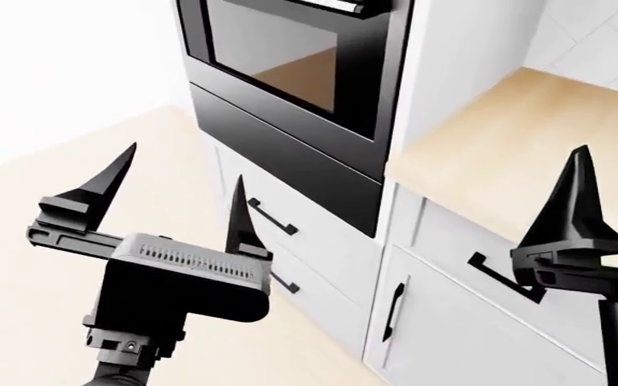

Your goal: Open the oven door

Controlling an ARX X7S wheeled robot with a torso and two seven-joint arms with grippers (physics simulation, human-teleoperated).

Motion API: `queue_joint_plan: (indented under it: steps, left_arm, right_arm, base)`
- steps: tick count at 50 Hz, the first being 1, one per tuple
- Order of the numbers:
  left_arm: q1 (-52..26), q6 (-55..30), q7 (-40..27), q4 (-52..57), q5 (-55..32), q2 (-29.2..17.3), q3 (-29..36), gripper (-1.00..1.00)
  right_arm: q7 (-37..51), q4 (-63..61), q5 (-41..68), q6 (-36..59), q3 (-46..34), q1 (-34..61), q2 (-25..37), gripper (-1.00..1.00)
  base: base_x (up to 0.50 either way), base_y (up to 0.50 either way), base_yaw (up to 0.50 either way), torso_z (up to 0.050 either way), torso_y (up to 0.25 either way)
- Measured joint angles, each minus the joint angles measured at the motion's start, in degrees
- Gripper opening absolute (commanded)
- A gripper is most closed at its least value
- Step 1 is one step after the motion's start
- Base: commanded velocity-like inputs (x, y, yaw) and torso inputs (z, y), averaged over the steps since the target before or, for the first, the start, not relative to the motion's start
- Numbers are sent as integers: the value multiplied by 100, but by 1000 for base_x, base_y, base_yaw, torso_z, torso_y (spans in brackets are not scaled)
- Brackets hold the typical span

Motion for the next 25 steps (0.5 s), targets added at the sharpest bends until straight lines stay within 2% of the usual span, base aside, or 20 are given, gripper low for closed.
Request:
queue_joint_plan:
  steps: [16, 25]
  left_arm:
    - [67, 247, -8, -176, -138, 35, -91, 100]
    - [98, 332, -21, -218, -183, 41, -112, 100]
  right_arm:
    - [-29, 106, 9, -26, -65, -28, 5, 100]
    - [-32, 118, 60, -42, -61, -54, 27, 100]
  base:
    - [308, 300, 0, 0, 0]
    - [426, 274, 0, 0, 0]
